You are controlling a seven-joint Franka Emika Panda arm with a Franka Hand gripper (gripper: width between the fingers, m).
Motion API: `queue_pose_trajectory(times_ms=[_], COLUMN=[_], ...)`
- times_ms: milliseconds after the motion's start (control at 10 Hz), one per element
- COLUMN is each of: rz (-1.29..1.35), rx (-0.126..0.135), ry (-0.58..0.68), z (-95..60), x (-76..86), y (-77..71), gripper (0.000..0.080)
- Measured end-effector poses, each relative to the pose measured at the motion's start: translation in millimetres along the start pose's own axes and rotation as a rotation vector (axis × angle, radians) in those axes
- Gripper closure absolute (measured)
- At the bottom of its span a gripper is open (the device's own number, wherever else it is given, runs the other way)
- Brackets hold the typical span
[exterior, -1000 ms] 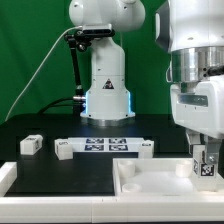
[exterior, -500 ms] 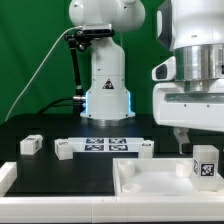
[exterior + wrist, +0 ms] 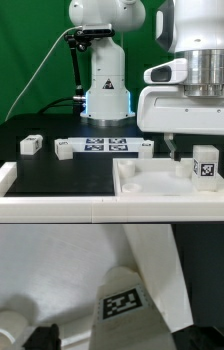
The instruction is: Assemble one leg
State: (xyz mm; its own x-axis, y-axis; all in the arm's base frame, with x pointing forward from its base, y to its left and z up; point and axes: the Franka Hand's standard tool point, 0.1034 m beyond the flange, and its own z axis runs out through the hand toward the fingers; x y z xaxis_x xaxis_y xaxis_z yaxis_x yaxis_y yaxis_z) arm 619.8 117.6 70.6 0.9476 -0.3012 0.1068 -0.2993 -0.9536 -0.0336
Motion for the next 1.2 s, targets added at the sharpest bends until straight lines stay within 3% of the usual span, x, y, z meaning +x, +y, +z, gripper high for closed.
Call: queue_pose_trajectory(times_ms=[200,400,500,600,800,1000,1200], rz=[-0.133,-0.205,-0.205,-0.205,-0.197,-0.169,0.011], rx=[-0.016,-0.015,-0.015,-0.015,-0.015,-0.014,0.011], ry=[0.005,0.01,0.01,0.01,0.01,0.01,0.02], z=[0.0,-0.5,-0.5,-0.5,-0.4,-0.2,1.7], x=[0.5,2.5,2.5,2.6,2.5,2.8,4.2], y=[0.9,3.2,3.3,3.4,3.3,4.5,9.5], gripper=[0.015,0.015,0.0275,0.0275,0.0507,0.0507,0.0507])
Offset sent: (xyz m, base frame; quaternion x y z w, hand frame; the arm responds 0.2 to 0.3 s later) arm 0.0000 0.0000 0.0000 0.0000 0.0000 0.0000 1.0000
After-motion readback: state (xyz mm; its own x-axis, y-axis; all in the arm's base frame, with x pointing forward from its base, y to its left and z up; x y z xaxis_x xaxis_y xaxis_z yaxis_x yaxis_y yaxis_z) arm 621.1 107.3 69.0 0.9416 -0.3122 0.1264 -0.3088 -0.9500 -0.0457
